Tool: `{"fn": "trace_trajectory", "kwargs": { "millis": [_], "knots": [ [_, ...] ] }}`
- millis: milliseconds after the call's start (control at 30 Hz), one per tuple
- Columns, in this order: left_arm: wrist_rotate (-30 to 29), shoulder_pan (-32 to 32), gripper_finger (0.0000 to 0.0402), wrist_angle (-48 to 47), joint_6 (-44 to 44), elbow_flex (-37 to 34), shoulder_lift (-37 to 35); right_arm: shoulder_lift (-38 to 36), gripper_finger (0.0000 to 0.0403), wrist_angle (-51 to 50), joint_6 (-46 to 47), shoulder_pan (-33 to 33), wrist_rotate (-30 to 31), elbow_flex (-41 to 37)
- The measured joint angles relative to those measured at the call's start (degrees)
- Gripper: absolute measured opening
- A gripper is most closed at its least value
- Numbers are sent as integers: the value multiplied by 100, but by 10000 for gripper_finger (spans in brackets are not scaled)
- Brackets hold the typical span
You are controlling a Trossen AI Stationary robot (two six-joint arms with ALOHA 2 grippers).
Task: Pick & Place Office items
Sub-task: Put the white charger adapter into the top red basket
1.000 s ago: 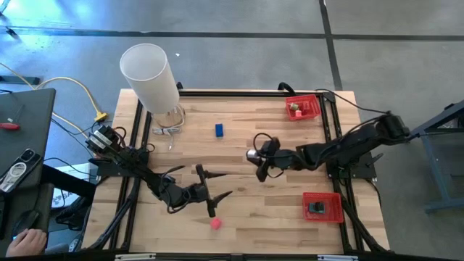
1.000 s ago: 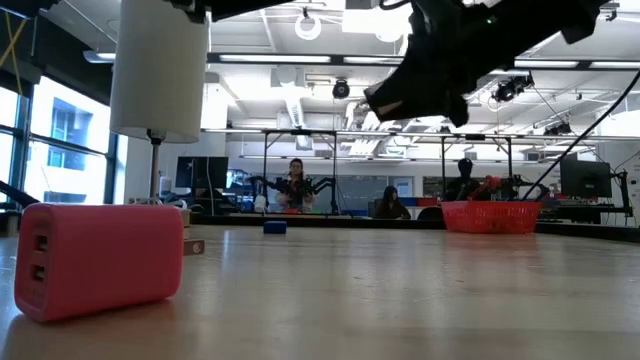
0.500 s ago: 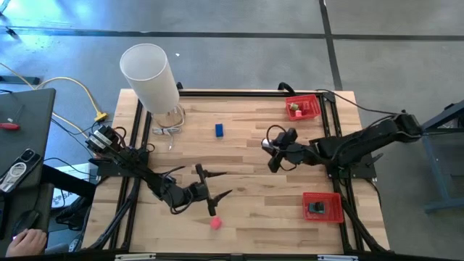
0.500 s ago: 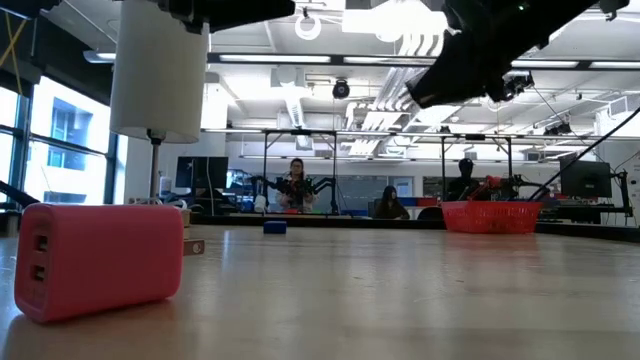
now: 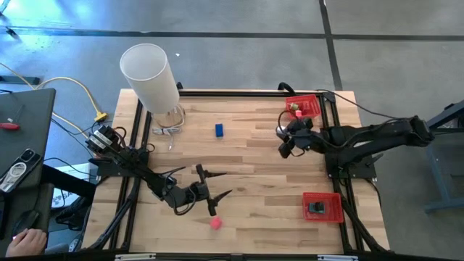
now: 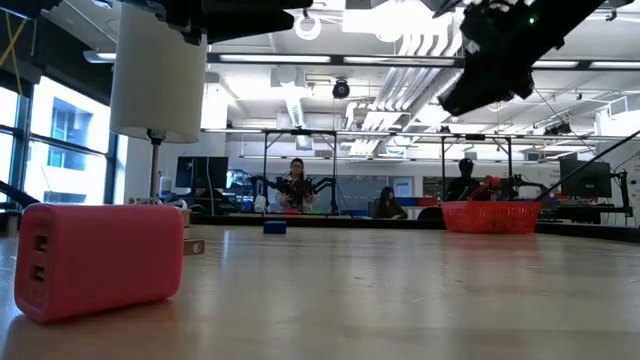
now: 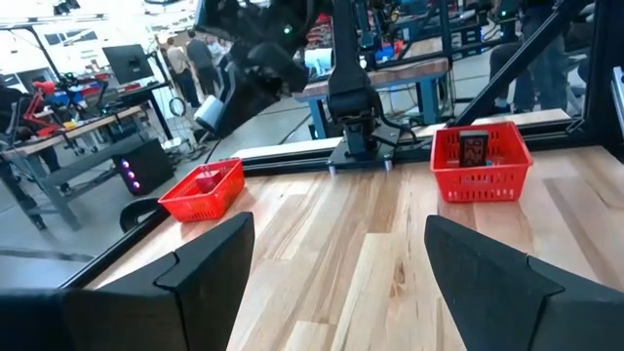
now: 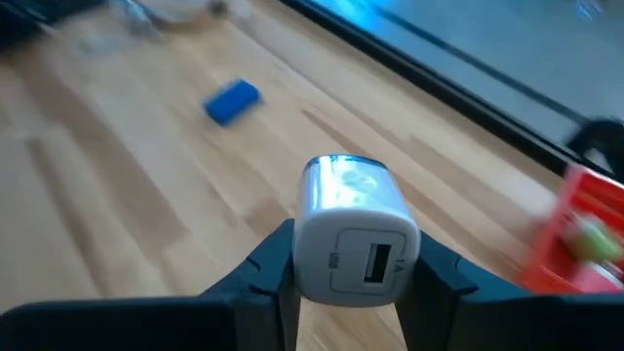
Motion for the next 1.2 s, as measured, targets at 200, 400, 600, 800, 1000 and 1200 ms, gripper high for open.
{"fn": "trace_trajectory", "kwargs": {
  "millis": [200, 400, 600, 800, 1000, 1200],
  "knots": [
    [0, 0, 294, -7, 0, 0, 0, -8, 112, -859, 211, -575, -129, 120],
    [0, 2, 294, -13, 0, 0, 0, -8, 112, -936, 224, -1340, -550, 136],
    [0, 32, 294, -13, -145, 0, 0, -8, 111, -936, 146, -2217, -1269, 135],
    [0, 159, 294, -16, -442, 0, 0, 10, 111, -977, 1, -3026, -1922, 136],
    [0, 217, 294, -39, -693, 0, 0, 26, 111, -1048, -257, -3441, -2135, 175],
    [-13, 258, 294, -33, -566, 0, 0, 254, 111, -1611, -449, -3983, -2313, 554]
  ]
}}
